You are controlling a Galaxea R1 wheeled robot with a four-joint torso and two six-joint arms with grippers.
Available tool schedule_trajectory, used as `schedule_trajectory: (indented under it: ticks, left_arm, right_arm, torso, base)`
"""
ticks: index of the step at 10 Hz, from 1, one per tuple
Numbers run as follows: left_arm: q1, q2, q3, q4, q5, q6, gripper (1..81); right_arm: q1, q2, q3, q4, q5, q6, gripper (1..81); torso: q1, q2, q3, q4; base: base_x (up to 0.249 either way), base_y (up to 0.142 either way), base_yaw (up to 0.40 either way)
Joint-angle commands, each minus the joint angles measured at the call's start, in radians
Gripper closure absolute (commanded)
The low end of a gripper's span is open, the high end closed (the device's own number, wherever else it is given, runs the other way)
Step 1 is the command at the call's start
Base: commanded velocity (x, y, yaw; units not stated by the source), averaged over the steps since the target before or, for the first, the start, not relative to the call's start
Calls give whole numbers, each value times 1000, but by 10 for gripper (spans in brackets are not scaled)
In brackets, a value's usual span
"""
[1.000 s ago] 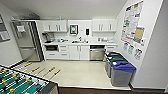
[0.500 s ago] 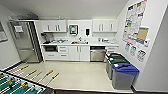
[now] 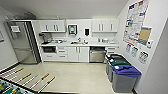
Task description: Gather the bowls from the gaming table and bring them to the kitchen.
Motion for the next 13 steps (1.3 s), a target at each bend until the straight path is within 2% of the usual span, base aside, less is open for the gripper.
schedule_trajectory:
  ticks: [1, 13]
  left_arm:
    - [-51, -14, -4, 11, 45, 4, 811]
    - [-51, -14, -4, 11, 45, 4, 811]
  right_arm:
    - [41, -13, -4, -5, -44, -4, 811]
    - [39, -8, -7, -5, -44, -4, 811]
  torso:
    - [0, 0, 0, 0]
    - [0, 0, 0, 0]
  base:
    - [167, -74, 0]
    - [168, -74, 0]
